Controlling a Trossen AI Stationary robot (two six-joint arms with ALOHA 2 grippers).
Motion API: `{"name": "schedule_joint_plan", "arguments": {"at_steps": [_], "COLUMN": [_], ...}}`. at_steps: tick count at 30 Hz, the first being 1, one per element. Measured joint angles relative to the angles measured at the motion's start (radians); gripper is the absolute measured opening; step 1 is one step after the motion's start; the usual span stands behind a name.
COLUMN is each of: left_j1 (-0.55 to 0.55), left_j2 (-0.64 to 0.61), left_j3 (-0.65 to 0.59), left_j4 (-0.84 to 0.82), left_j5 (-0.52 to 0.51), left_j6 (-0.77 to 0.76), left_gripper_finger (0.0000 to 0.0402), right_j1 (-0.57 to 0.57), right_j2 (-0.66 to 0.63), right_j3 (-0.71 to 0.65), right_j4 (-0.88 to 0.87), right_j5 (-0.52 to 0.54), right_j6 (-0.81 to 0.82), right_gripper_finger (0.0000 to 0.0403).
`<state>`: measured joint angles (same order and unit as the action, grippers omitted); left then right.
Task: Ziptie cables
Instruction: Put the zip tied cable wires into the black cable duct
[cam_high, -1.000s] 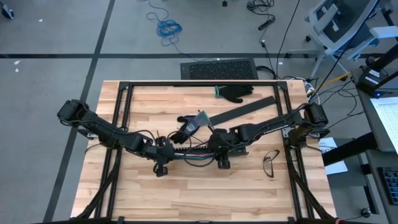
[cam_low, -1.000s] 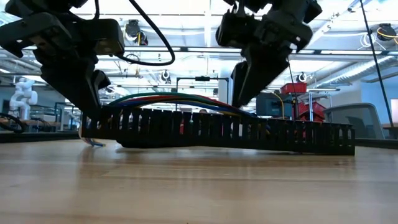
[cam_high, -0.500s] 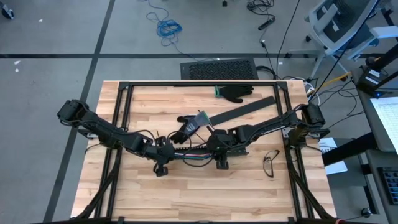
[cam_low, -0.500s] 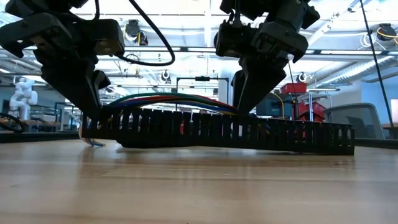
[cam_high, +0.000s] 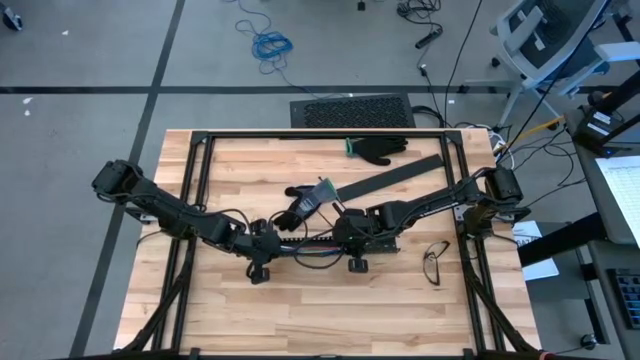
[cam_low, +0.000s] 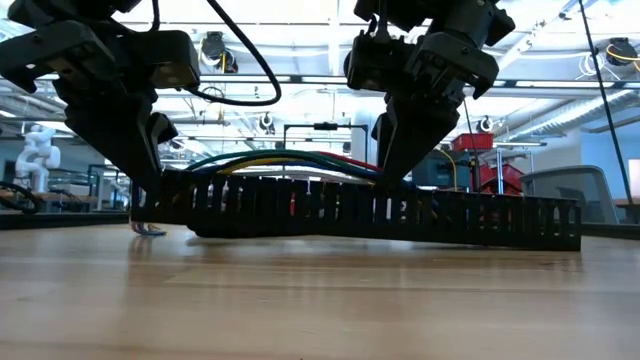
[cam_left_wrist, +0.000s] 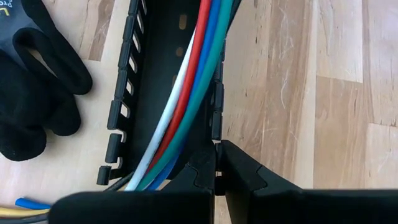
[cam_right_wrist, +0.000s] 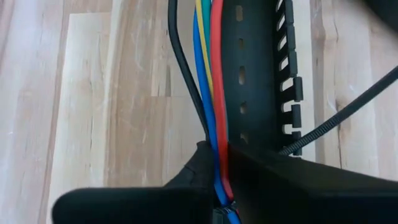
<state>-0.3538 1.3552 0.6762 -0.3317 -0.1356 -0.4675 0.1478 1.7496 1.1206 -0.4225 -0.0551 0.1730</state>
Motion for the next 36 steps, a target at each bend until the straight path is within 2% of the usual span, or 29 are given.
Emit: {"name": "schedule_joint_plan", "arguments": {"at_steps": [5,27,36], "left_j1": [0.0,0.0,0.0], "left_j2": [0.0,0.0,0.0], "left_j3": [0.0,0.001,0.001], "left_j4": [0.002,0.005,0.001], "left_j5": [0.0,-0.004,-0.003], "left_j6": [0.0,-0.001,-0.024], "left_gripper_finger": [0.0018,0.0018,0.0018], "right_j1": [-0.003,-0.005,-0.021], "right_j2": [0.0,-0.003,-0.003], "right_j3": [0.007,0.048,0.048], "right_j4": [-0.016,-0.158,-0.162], "right_j5": [-0.003,0.011,0.003], "right_j6": [0.001,0.0,0.083], "right_gripper_finger": [0.0032,0.0022,0.0021]}}
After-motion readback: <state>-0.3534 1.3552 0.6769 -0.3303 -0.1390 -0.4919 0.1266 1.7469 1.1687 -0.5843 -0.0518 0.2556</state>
